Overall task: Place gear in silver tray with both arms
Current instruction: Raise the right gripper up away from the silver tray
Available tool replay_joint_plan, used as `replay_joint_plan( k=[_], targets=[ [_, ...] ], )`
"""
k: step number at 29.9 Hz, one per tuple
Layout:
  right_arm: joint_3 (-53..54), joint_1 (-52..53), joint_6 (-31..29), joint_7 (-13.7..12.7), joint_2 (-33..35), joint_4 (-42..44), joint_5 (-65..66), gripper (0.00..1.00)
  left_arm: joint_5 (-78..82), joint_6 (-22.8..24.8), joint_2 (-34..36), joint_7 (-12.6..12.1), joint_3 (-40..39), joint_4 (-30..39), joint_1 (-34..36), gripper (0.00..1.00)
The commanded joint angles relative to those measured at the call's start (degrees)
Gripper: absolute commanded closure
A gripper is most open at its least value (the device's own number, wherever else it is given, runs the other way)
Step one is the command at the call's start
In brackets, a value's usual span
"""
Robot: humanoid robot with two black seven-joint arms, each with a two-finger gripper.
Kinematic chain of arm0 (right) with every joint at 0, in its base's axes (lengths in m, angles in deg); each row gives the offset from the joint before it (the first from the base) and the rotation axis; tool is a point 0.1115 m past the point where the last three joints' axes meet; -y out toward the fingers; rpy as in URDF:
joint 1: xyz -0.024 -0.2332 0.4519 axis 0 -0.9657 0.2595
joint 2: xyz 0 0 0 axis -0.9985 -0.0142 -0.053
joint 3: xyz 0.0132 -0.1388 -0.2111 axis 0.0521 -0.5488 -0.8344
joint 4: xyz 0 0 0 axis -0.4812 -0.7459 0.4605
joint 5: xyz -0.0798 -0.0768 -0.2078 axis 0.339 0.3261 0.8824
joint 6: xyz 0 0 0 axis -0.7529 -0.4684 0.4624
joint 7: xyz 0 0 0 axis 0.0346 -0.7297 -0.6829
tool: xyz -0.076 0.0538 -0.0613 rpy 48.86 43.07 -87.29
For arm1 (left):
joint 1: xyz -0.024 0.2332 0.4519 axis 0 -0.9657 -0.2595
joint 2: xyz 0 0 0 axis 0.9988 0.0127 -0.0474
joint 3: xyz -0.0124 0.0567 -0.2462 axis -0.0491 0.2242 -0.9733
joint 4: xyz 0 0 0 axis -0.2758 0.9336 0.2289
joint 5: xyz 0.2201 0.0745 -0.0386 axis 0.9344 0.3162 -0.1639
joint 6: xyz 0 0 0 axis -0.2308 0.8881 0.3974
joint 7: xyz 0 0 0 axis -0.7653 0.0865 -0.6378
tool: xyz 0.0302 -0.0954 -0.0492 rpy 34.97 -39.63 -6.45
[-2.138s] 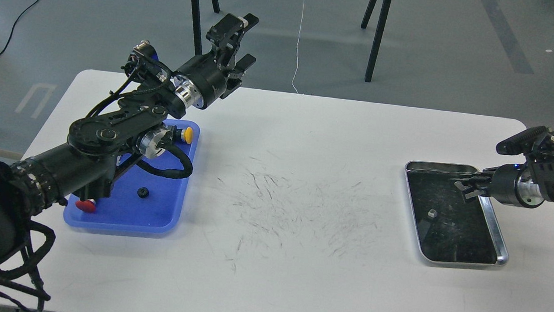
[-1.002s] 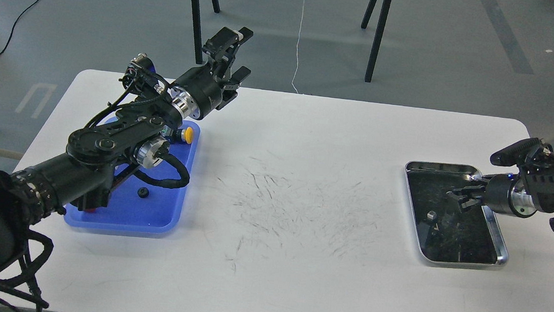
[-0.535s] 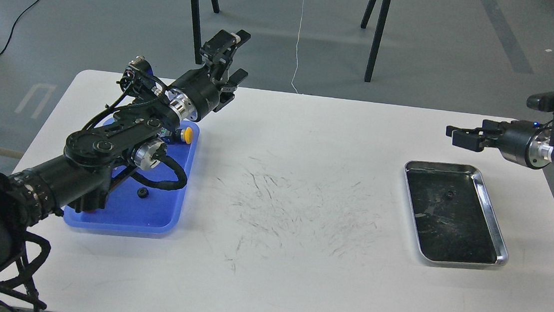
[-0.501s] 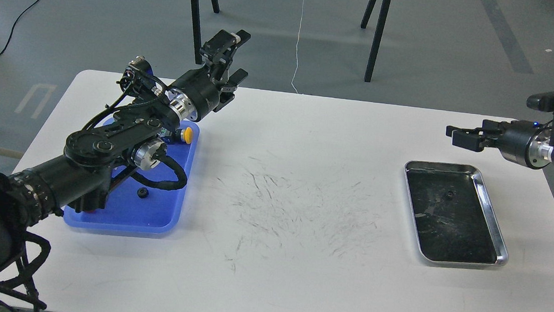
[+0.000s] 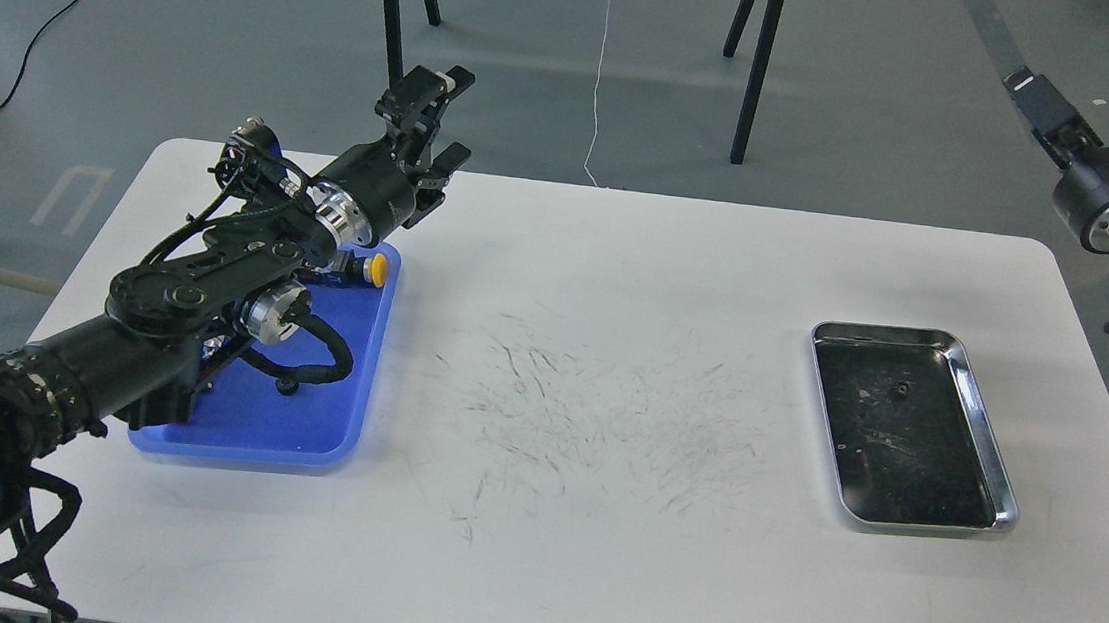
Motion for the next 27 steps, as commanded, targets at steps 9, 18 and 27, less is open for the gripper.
replay_joint_plan(
  k=[9, 18, 27],
  targets=[
    [4.97, -6.36, -12.71, 0.28, -0.88, -12.39, -20.38, 0.02, 0.09, 0.27, 0.92, 0.0, 0.18, -0.07, -0.34, 0.0],
    [16.14, -11.02, -15.97, 0.19, -1.49, -23.56, -20.64, 0.02, 1.14, 0.27, 2.32, 0.0, 0.27, -0.51, -1.83, 0.0],
    [18.79, -12.07, -15.79, 0.28, -4.31, -24.18, -20.55, 0.02, 19.66, -0.25, 3.99, 0.0, 8.61, -0.42, -3.59, 0.0]
  ],
)
